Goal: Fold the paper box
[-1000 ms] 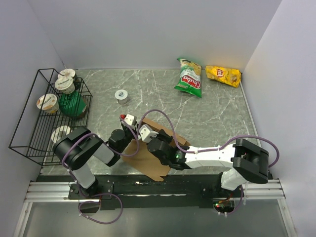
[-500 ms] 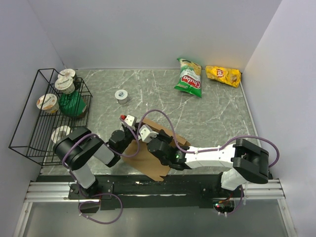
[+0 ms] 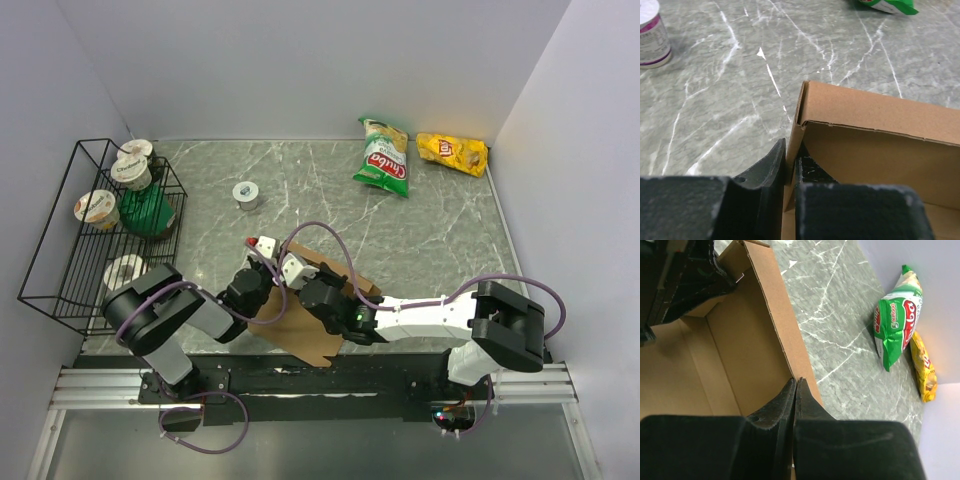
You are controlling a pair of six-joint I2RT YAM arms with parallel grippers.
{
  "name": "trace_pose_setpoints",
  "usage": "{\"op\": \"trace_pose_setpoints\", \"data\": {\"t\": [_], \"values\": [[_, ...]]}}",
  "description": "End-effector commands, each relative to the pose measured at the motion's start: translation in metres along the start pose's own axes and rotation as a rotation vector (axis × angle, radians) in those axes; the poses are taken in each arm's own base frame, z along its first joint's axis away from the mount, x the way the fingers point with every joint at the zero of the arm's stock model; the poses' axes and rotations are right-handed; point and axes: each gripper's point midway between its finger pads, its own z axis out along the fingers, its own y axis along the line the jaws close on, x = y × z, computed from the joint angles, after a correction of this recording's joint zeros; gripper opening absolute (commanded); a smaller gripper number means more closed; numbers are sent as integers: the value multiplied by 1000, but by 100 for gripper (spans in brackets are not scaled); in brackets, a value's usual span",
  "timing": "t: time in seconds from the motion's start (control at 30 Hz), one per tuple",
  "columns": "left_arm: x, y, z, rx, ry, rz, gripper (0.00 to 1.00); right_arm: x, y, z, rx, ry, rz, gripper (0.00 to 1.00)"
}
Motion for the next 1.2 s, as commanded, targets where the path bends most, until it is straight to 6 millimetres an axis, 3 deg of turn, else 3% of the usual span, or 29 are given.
{"op": "trace_pose_setpoints", "data": {"t": [0.0, 0.17, 0.2, 0.27, 0.3, 0.4, 0.53, 0.77, 0.9, 1.17], "values": [[-16, 55, -2, -323, -65, 10, 6, 76, 39, -16, -169, 184, -162, 0], [-12, 56, -5, -392, -68, 59, 8, 77, 39, -16, -166, 184, -160, 0], [-13, 53, -4, -389, -71, 70, 11, 76, 39, -16, -167, 183, -157, 0], [-9, 45, -5, -329, -68, 74, 25, 76, 40, -16, -171, 181, -155, 0], [-11, 41, -6, -299, -76, 74, 39, 77, 40, -16, -171, 182, -153, 0], [-13, 30, -13, -220, -81, 21, 62, 77, 41, -15, -172, 181, -150, 0], [-17, 22, -19, -160, -86, -5, 80, 77, 42, -15, -176, 182, -151, 0], [-10, 21, -24, -138, -53, -22, 83, 76, 40, -16, -171, 178, -141, 0], [3, 23, -20, -126, -9, -11, 81, 76, 39, -16, -171, 177, -140, 0], [4, 11, -8, -58, -10, -12, 84, 76, 39, -16, -168, 178, -143, 0]]}}
